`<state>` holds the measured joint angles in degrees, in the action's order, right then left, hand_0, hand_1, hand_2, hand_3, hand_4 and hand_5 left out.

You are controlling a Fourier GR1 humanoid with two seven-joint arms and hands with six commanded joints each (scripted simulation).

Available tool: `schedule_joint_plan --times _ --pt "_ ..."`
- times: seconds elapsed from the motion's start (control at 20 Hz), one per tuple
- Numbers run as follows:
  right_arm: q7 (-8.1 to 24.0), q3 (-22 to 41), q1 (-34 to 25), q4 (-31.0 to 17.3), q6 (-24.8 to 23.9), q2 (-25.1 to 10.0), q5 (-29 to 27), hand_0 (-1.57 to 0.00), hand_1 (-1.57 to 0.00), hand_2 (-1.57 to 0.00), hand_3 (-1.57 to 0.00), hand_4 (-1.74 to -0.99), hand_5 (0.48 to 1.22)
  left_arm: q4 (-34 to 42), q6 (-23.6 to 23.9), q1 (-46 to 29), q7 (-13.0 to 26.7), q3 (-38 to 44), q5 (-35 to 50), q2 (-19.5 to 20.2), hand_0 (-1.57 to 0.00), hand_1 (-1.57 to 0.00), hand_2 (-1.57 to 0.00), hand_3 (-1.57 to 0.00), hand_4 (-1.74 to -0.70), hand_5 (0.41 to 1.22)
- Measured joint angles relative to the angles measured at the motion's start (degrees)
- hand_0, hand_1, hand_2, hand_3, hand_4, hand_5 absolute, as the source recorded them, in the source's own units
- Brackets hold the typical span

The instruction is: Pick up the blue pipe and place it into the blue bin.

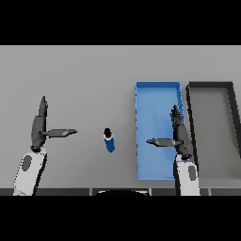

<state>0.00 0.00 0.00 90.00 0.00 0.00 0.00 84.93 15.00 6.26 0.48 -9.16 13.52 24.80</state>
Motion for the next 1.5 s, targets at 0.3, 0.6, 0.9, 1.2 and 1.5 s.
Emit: schedule_joint_plan --times 0.3,0.6,0.9,1.2,1.5 --pt "-0.39 -1.18 0.47 0.02 1.06 -1.45 -1.34 0.00 0.00 0.00 0.00 -1.205 0.629 1.54 1.25 -0.41 0.19 -1.08 -1.04 -0.68 0.00 0.00 0.00 0.00 -0.97 0.593" --pt "-8.29 3.36 7.09 6.93 3.05 -9.72 8.76 0.00 0.00 0.00 0.00 -1.206 0.625 0.48 -12.79 -2.97 -7.75 -4.42 -2.06 7.92 0.00 0.00 0.00 0.00 -0.96 0.594" --pt "-7.13 3.30 6.86 7.62 3.42 -10.30 8.48 0.00 0.00 0.00 0.00 -1.179 0.616 5.75 -20.75 -5.96 -8.53 -7.33 -0.12 11.93 0.00 0.00 0.00 0.00 -1.03 0.549" --pt "-6.31 3.64 6.19 7.43 3.32 -9.99 8.82 0.00 0.00 0.00 0.00 -1.182 0.618 10.40 -24.35 -7.22 -4.08 -15.24 -3.53 9.96 0.00 0.00 0.00 0.00 -1.13 0.475" --pt "-6.06 3.67 7.12 7.67 3.68 -9.68 8.39 0.00 0.00 0.00 0.00 -1.218 0.627 8.40 -24.35 -4.60 -1.69 -20.64 -7.38 3.65 0.00 0.00 0.00 0.00 -1.15 0.452"
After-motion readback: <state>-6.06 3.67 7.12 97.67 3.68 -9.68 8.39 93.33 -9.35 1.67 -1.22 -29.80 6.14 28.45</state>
